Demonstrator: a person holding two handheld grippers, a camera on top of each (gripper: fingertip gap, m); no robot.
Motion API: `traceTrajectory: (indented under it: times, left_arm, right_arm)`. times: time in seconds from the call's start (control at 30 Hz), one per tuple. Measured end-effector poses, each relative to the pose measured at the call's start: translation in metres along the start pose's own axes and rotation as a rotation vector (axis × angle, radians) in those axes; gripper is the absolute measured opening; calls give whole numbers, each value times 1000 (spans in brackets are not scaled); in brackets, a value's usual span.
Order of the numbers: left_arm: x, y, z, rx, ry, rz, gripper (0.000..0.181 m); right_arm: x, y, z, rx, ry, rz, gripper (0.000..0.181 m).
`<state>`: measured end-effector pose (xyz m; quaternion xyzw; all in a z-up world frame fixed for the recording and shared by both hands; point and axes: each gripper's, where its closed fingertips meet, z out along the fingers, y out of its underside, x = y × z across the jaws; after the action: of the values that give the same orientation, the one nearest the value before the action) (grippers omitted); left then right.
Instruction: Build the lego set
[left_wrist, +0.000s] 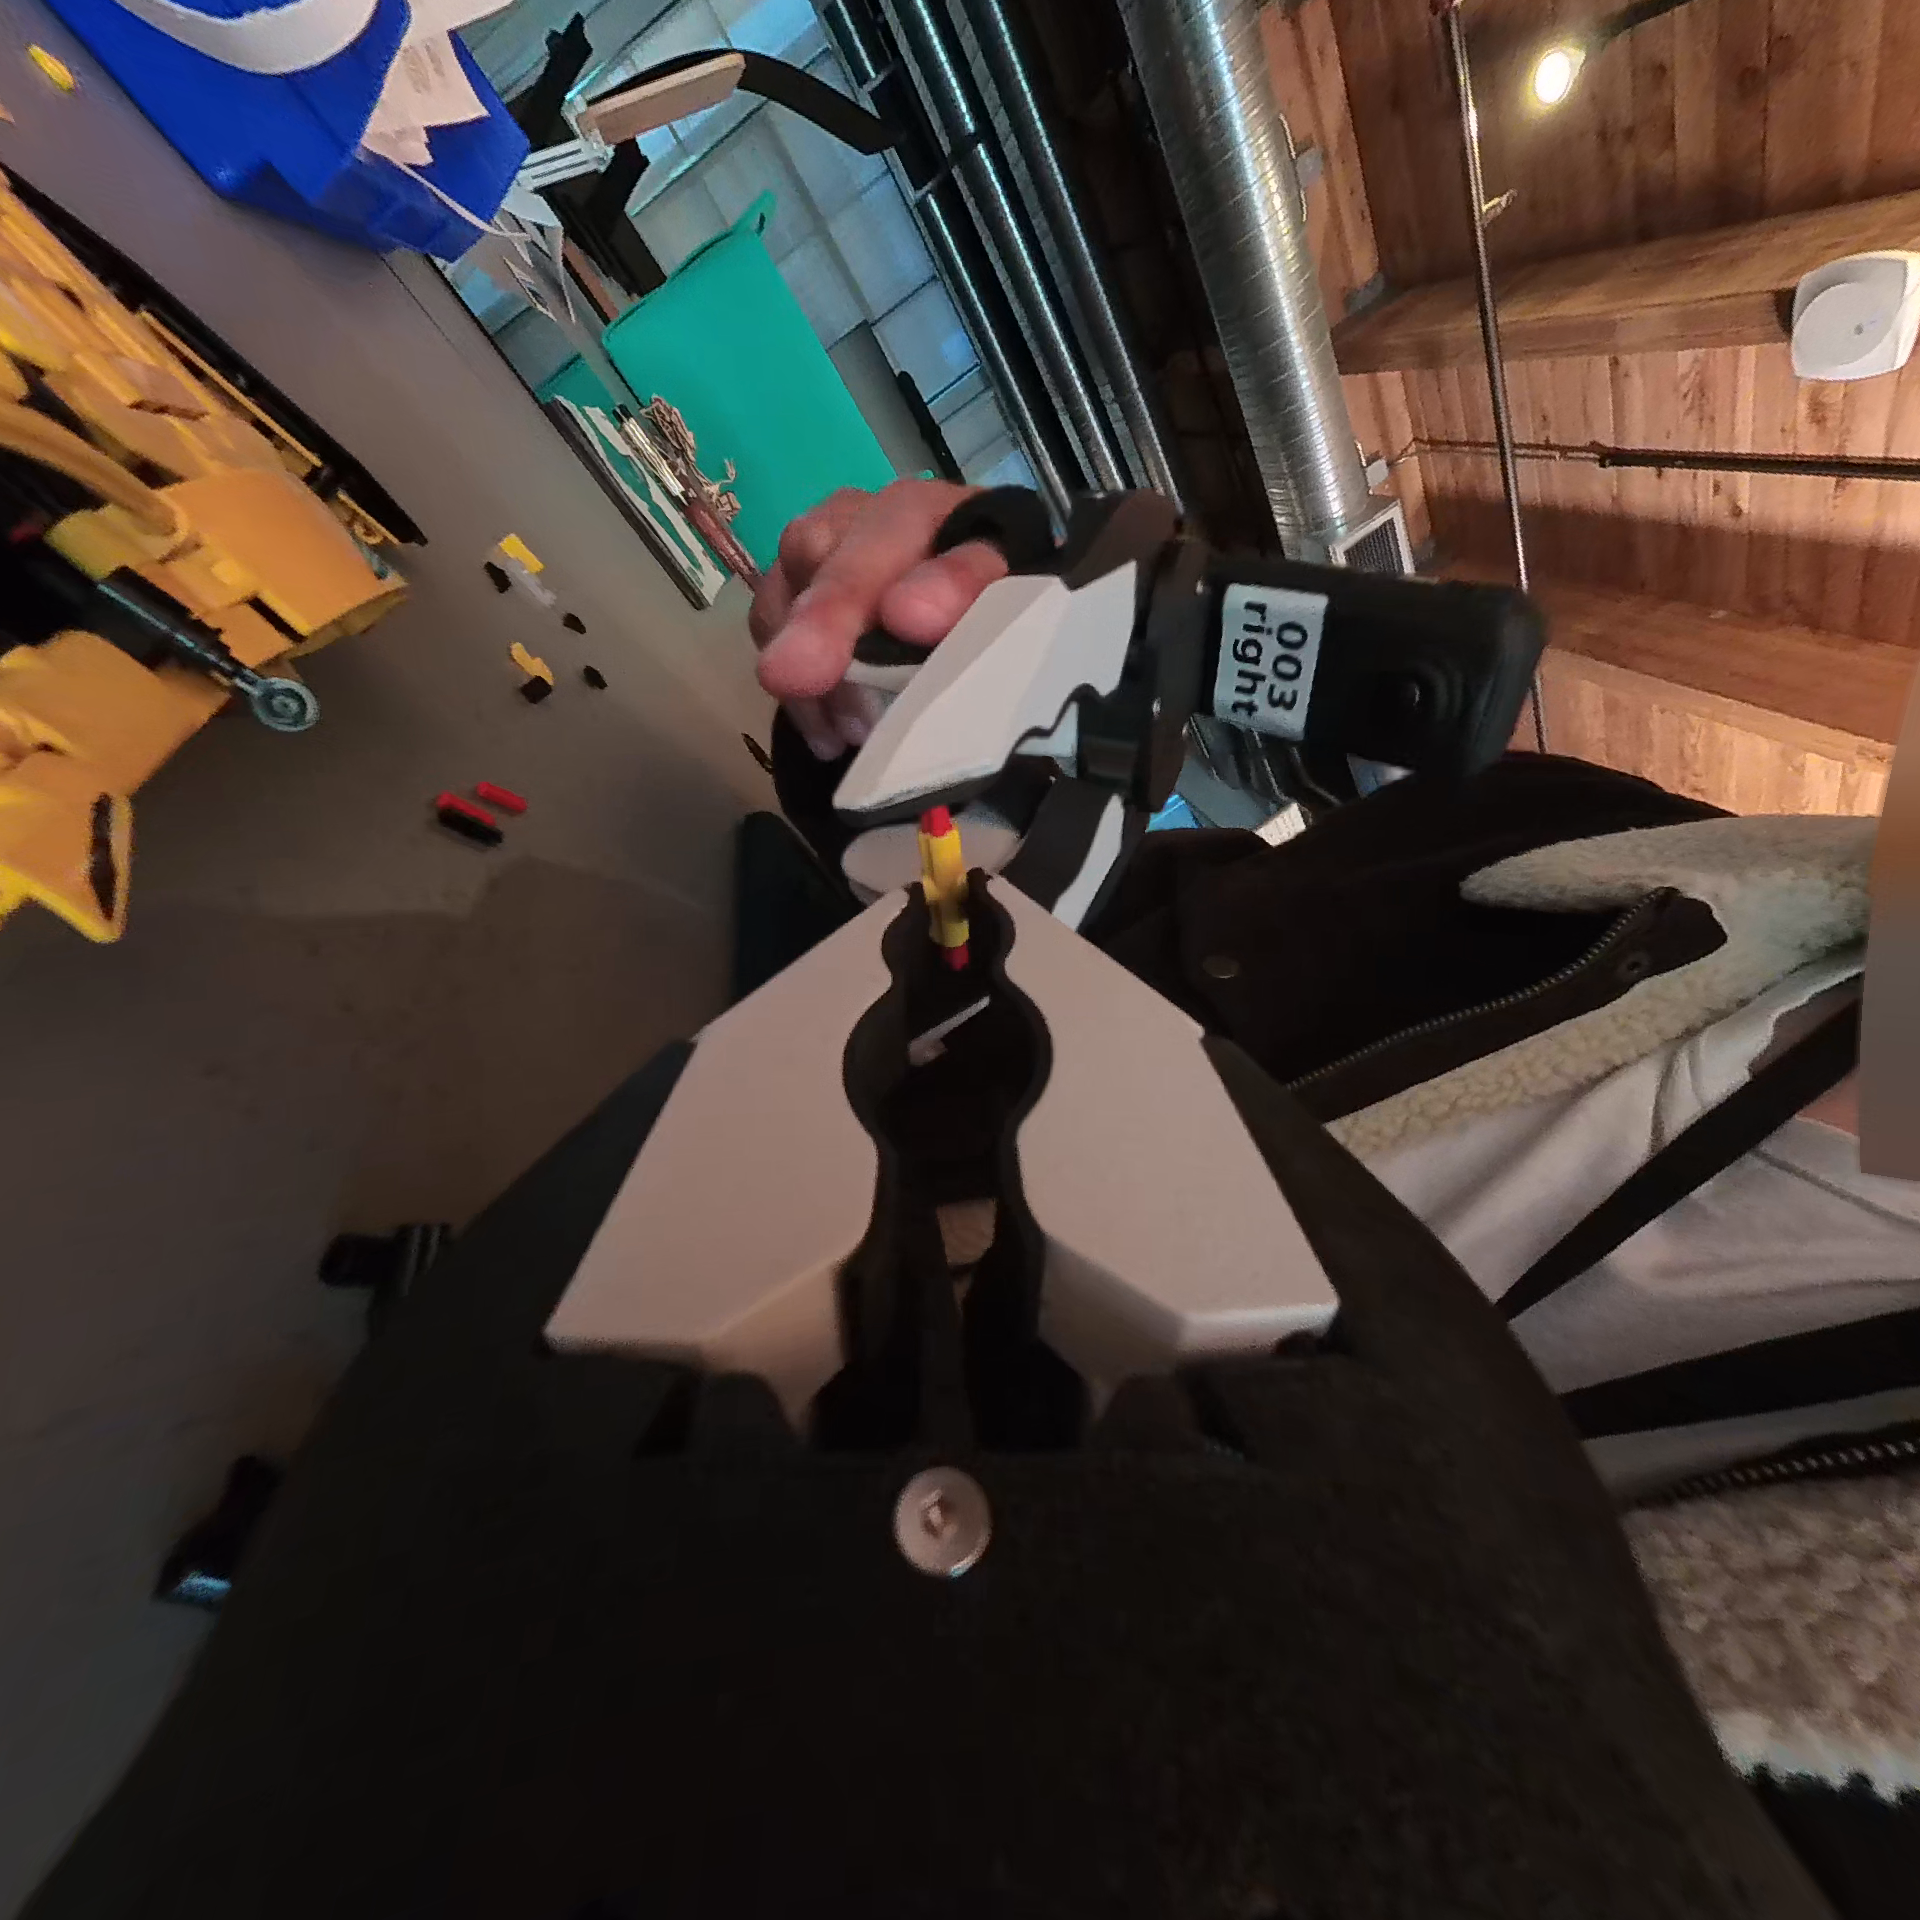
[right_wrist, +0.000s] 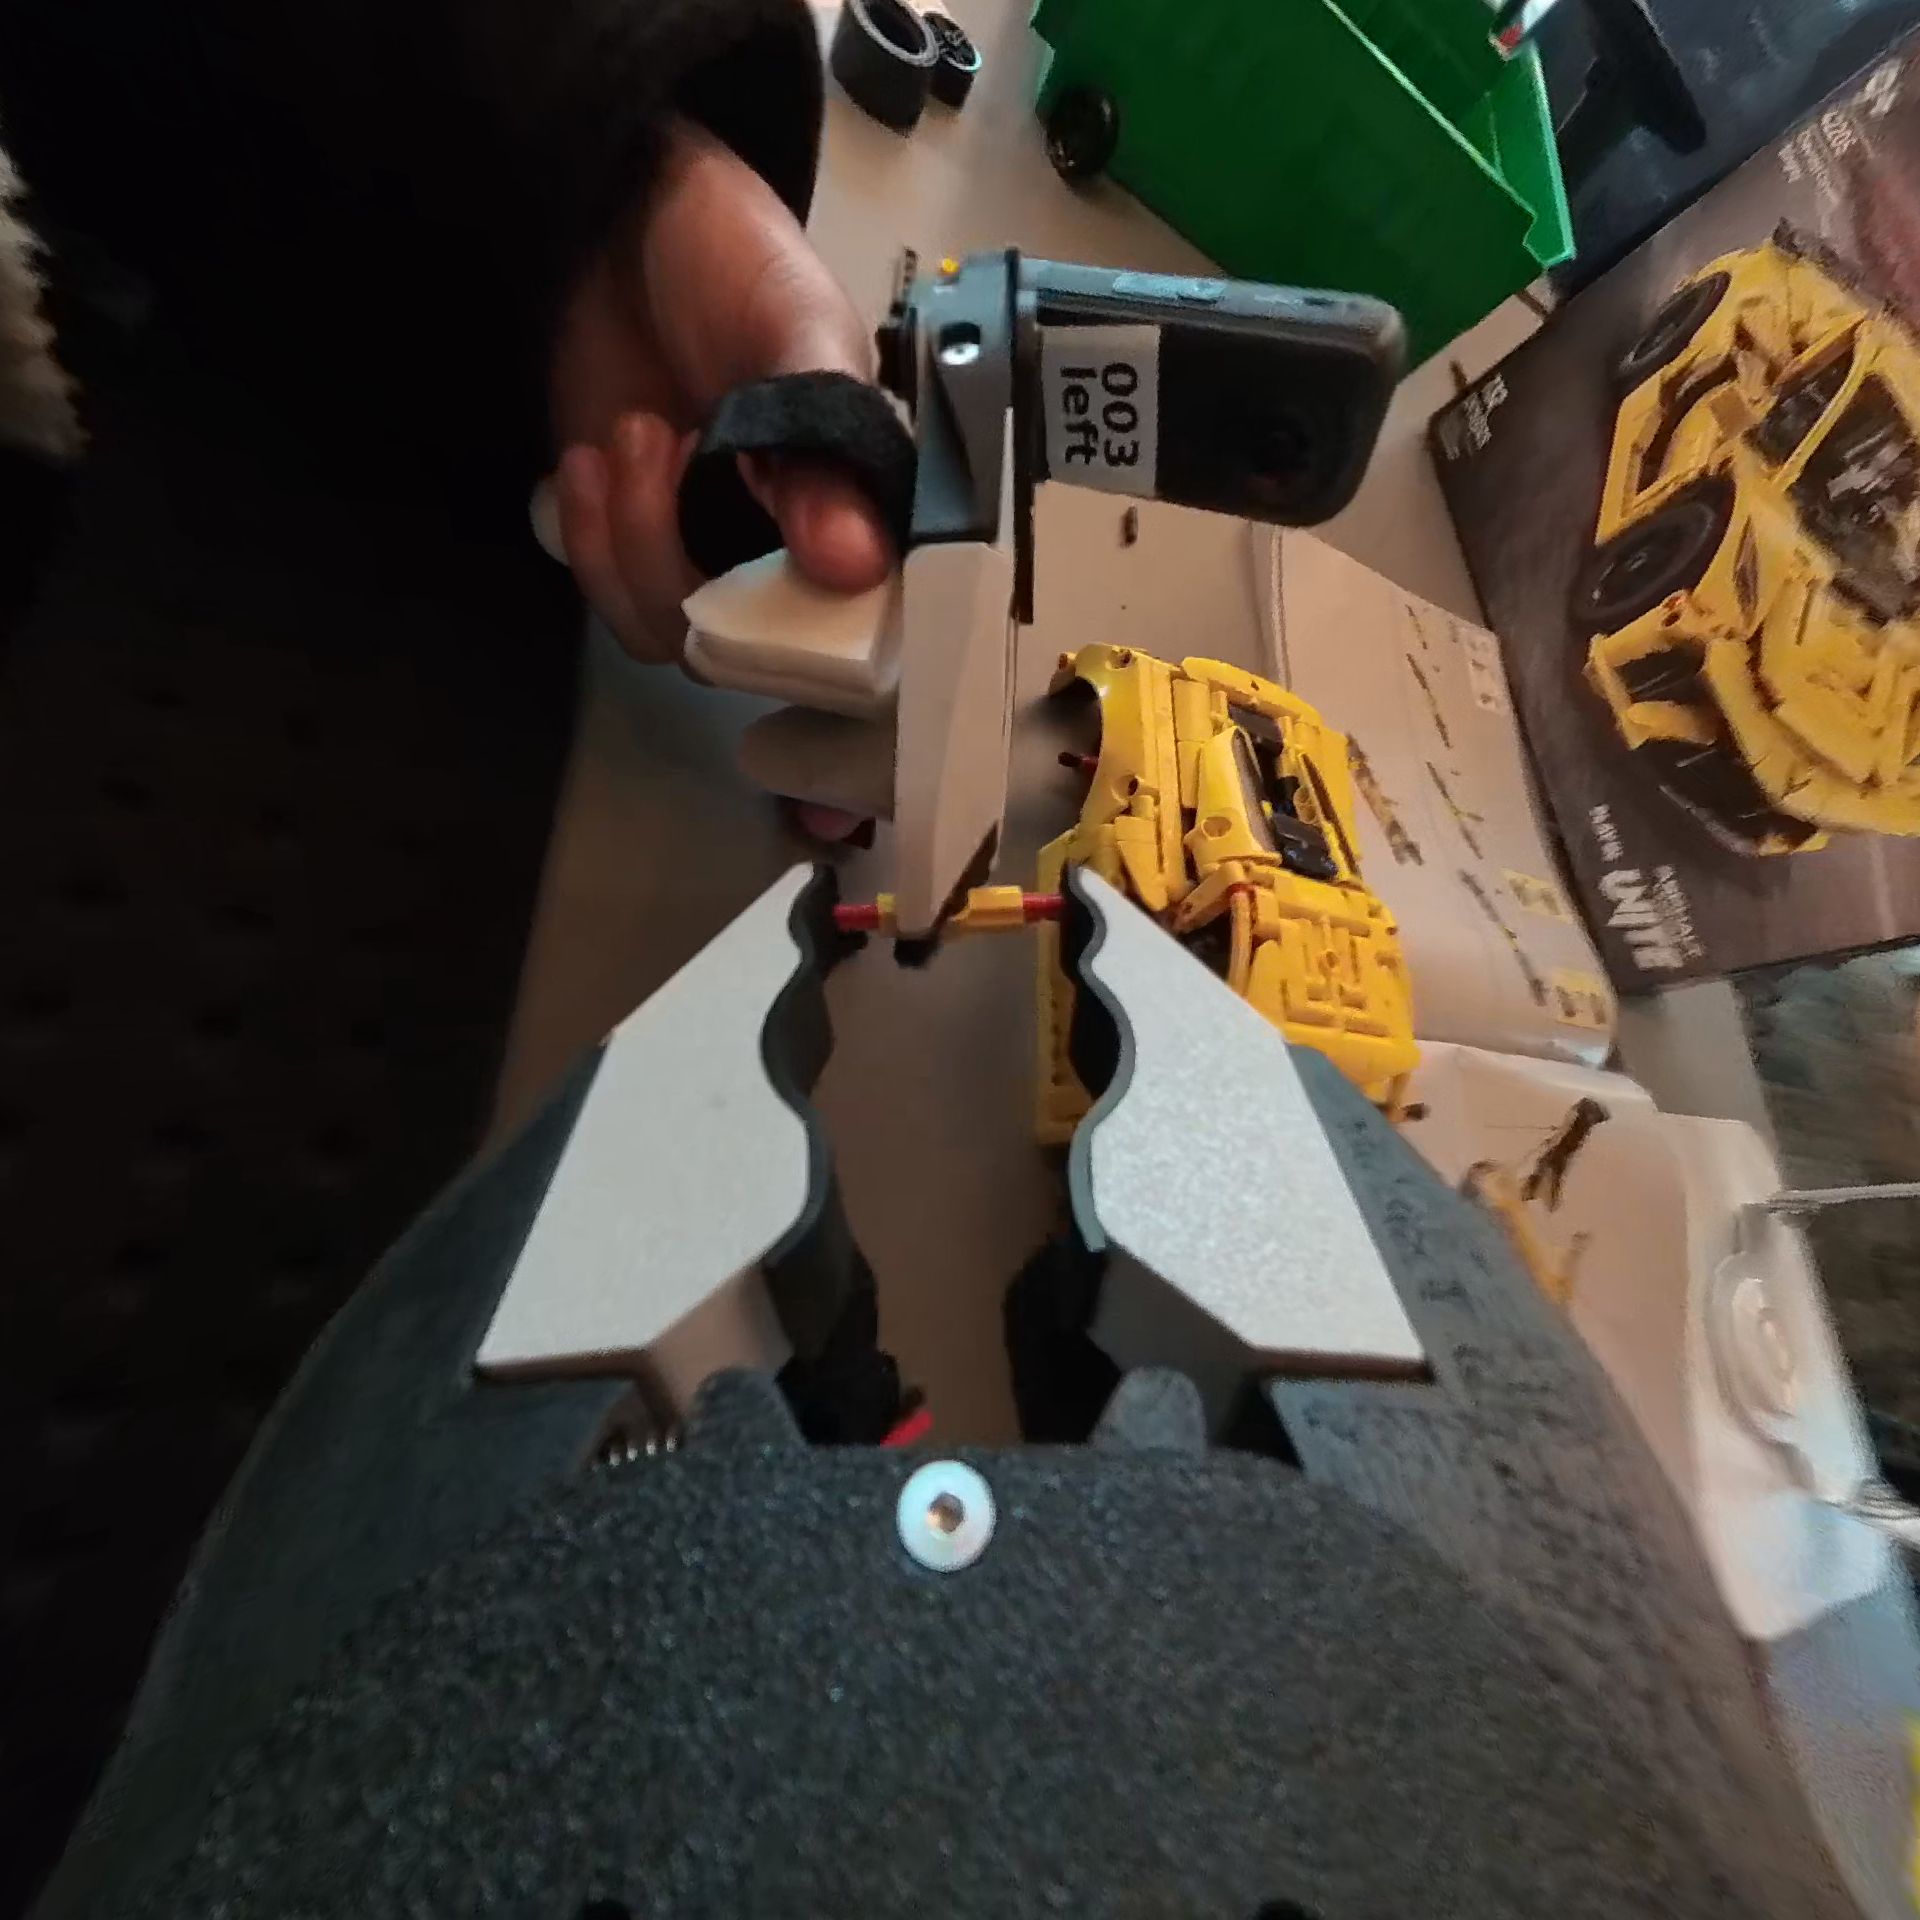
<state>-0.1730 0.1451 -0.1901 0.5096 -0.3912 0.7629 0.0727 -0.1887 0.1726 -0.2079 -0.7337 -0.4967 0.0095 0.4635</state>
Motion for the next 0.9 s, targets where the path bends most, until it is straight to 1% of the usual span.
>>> traceTrajectory:
  times: [0.1,0.13,0.17,0.2,0.27,0.3,0.37,0.47,0.53,0.6,0.67,0.77,0.83,0.9]
  left_arm:
    - [-3,-5,-3,29,-10,-19,7]
    - [-4,-10,-6,57,-15,-16,7]
    - [-6,-15,-10,94,-26,-16,7]
    - [-8,-22,-15,136,-32,-24,7]
    - [-8,-35,-24,217,-15,-46,7]
    - [-8,-39,-27,242,-12,-51,7]
    - [-5,-43,-30,277,12,-59,7]
    - [1,-45,-31,293,64,-79,7]
    - [4,-45,-31,296,88,-91,7]
    - [7,-44,-30,287,102,-92,7]
    - [7,-43,-29,276,89,-82,7]
    - [7,-44,-32,252,33,-10,8]
    - [5,-45,-38,236,-35,61,10]
    - [3,-46,-45,229,-71,81,12]
  right_arm:
    - [3,2,4,37,-25,147,45]
    - [7,2,4,60,-5,181,59]
    - [13,0,3,88,15,230,65]
    - [18,-3,2,117,33,286,64]
    - [29,-7,2,162,108,370,56]
    - [35,-7,3,167,173,381,49]
    - [41,-13,5,198,295,363,41]
    - [41,-23,8,235,371,335,29]
    - [44,-23,7,224,415,298,21]
    - [43,-26,5,226,408,272,17]
    - [41,-25,6,221,360,275,12]
    - [40,-27,8,275,194,380,9]
    - [40,-28,13,295,70,449,10]
    - [41,-31,20,325,-12,475,13]
